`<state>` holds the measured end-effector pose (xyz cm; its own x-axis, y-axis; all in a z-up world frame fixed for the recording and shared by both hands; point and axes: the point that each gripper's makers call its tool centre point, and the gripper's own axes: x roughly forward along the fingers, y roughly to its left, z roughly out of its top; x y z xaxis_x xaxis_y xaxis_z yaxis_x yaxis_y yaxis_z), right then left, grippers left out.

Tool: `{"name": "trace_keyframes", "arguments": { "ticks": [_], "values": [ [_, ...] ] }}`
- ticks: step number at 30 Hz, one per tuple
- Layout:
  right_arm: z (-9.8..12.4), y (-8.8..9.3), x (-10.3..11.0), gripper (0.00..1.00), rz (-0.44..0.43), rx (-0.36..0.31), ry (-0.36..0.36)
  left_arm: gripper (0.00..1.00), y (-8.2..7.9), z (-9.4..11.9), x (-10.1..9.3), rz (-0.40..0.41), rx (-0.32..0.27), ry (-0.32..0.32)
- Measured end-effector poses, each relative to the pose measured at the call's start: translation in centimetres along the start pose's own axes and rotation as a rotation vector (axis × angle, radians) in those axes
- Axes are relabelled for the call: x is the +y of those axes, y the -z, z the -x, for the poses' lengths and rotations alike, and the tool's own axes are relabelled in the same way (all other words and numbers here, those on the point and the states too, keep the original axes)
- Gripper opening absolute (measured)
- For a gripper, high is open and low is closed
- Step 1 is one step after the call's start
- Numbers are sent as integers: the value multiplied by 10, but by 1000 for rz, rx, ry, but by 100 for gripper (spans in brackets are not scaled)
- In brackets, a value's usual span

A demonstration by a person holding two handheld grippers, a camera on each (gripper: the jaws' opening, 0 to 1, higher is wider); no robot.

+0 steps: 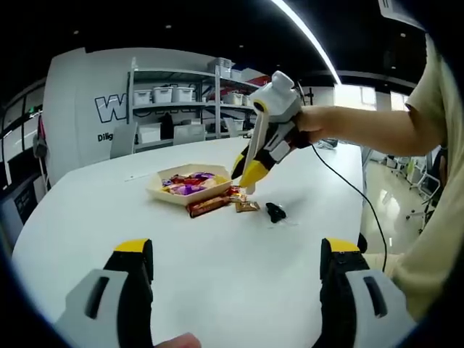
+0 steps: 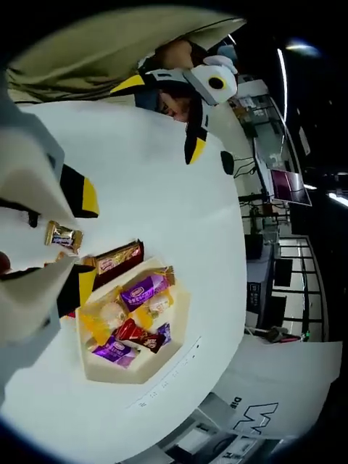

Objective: Place the target food into the container with the food tongs after gripping and lifting it, then release it inside without dropping or visibly crushing the food.

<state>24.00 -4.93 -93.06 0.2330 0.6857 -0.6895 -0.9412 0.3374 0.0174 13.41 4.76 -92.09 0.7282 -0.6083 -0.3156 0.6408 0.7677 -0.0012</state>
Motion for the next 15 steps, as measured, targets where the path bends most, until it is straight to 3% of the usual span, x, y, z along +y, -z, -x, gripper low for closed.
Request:
{"name": "trace_keyframes", "arguments": {
  "ticks": [15],
  "values": [
    [-6, 19, 3, 21, -14, -5, 33, 92, 1, -2, 0, -2, -9, -2]
  ]
}}
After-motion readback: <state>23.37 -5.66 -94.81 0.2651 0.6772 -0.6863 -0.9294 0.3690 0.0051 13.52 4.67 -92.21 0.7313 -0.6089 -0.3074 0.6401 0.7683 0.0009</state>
